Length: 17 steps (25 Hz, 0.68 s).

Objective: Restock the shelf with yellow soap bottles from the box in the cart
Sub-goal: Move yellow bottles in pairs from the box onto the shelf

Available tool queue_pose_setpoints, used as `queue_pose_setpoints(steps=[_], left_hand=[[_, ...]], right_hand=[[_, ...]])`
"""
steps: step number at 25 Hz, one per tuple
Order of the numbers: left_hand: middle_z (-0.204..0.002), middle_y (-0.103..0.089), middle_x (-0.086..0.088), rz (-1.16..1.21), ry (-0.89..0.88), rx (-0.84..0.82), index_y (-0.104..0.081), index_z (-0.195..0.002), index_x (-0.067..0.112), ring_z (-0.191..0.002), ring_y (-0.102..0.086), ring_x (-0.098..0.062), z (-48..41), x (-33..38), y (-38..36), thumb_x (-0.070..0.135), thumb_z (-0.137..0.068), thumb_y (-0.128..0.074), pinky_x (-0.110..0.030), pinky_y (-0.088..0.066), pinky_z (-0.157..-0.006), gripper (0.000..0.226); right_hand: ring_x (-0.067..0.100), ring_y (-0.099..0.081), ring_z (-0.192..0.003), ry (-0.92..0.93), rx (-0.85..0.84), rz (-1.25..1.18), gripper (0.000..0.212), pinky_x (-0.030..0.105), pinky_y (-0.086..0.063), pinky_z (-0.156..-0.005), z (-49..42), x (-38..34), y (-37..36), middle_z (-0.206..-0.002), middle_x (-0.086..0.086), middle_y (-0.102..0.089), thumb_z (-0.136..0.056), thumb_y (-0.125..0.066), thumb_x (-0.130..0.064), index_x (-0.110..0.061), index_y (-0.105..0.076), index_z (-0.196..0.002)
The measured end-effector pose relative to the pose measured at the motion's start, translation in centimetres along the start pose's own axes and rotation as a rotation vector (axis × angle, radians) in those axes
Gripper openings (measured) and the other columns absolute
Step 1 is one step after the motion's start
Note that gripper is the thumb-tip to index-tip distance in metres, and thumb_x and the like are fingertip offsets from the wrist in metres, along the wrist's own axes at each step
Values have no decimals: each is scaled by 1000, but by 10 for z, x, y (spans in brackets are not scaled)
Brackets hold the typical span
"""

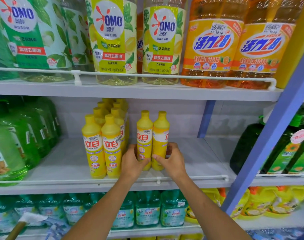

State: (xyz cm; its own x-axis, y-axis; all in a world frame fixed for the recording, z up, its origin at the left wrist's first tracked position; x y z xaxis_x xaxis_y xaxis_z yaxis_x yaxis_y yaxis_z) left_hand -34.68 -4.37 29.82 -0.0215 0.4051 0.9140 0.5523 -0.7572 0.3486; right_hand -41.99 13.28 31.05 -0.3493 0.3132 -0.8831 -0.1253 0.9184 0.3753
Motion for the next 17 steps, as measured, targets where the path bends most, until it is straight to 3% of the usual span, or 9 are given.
queue_pose_setpoints(steps=[3, 6, 8, 12, 17], left_hand=[[-112, -72, -1, -3, 0, 10, -56, -118, 16, -100, -70, -17, -1, 5, 0, 22, -69, -91, -37, -59, -88, 61], [-114, -73, -1, 18, -1, 4, -60, -122, 14, -100, -69, -14, 3, -1, 0, 18, -72, -89, -35, -59, -90, 58], [-112, -74, -1, -12, 1, 38, -61, -120, 14, -99, -70, -15, 0, -2, -1, 21, -71, -90, -38, -60, -89, 58], [-102, -75, -1, -108, 27, 85, -58, -112, 14, -88, -71, -20, -12, 2, -7, 30, -70, -90, -37, -59, -78, 55], [-99, -73, -5, -107, 77, 128, -60, -107, 11, -89, -70, -26, -24, 1, -16, 28, -70, -89, -35, -56, -77, 50]], right_hand=[[11, -67, -98, -7, 25, 14, 65, 26, -56, -82, -2, 1, -6, -113, -3, -66, -67, -91, -45, -23, -59, -120], [17, -66, -111, -27, -108, -89, 62, 31, -57, -93, -2, 9, -8, -124, 0, -66, -76, -88, -28, -23, -56, -128], [17, -68, -106, -26, -108, -34, 60, 31, -57, -93, -6, 9, -5, -121, 1, -70, -75, -89, -25, -18, -57, -126], [12, -66, -94, -30, -15, 38, 64, 6, -47, -73, -12, 2, -6, -112, -1, -70, -70, -92, -30, -14, -59, -121], [19, -70, -97, -95, -78, 179, 61, 20, -47, -77, -17, 15, -10, -113, 1, -73, -68, -92, -33, -14, -61, -118]])
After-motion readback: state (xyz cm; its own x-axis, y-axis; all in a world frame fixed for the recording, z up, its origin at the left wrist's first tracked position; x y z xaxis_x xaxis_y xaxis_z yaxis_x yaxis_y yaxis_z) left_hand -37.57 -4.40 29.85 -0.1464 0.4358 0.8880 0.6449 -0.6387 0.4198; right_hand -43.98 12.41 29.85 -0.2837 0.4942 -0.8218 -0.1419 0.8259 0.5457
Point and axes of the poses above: each hand's wrist, its own z-axis away from the middle knuckle, its own y-axis out of the back of the hand, x = y × z, the point moved 5 cm from there along -z, towards the middle knuckle
